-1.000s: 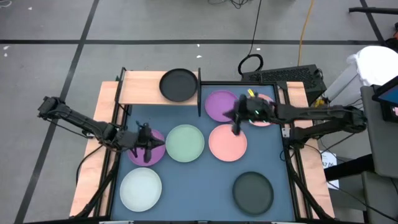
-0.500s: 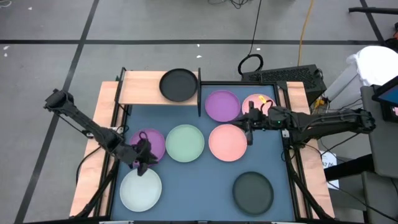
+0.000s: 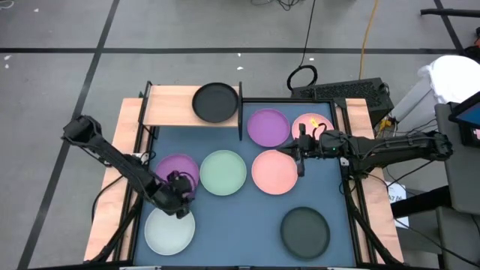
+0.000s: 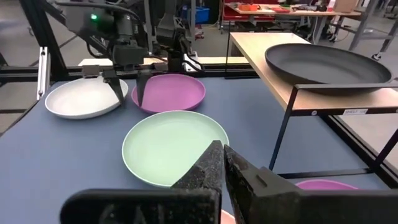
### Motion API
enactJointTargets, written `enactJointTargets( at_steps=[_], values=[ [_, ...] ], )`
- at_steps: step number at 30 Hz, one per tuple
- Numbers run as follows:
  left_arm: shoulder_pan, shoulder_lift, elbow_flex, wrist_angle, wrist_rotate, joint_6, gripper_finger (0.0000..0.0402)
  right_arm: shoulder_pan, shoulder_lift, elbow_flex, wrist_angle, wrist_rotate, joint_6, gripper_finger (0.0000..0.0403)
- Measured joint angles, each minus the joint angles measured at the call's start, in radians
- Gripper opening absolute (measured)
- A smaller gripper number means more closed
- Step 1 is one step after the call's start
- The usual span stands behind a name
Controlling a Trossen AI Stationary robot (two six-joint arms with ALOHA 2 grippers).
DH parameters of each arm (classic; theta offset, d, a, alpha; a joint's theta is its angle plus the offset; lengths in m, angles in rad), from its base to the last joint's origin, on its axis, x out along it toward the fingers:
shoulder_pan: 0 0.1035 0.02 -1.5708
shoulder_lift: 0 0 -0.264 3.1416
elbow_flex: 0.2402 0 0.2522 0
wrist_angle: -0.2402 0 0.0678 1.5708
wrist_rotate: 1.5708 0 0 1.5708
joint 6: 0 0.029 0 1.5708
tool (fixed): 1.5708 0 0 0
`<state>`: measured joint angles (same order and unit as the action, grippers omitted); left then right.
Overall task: Place and stack plates onto a shelf
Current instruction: Put the left purple plate on the shelf
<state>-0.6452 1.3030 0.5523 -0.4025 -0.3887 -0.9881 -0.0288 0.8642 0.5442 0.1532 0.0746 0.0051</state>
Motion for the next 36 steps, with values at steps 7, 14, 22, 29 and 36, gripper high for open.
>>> enactJointTargets(
  at_steps=[7,14,22,29,36],
  values=[
    [0.0,0.094,0.1,-0.069,-0.028,-0.046,0.0174,0.0,0.0,0.0,0.0,0.0,-0.022,0.0],
    [0.0,0.1,0.158,-0.119,-0.047,-0.07,0.0174,0.0,0.0,0.0,0.0,-0.001,-0.022,0.0],
    [0.005,0.1,0.176,-0.27,-0.055,-0.193,0.0175,0.0,0.0,0.0,-0.016,-0.001,-0.021,0.0],
    [-0.008,0.1,0.167,-0.236,-0.072,-0.199,0.0175,0.0,0.0,0.0,-0.015,-0.001,-0.023,0.0],
    [-0.031,0.145,0.133,-0.242,-0.086,-0.229,0.0175,0.0,0.0,0.0,-0.015,-0.002,-0.019,0.0]
  ],
)
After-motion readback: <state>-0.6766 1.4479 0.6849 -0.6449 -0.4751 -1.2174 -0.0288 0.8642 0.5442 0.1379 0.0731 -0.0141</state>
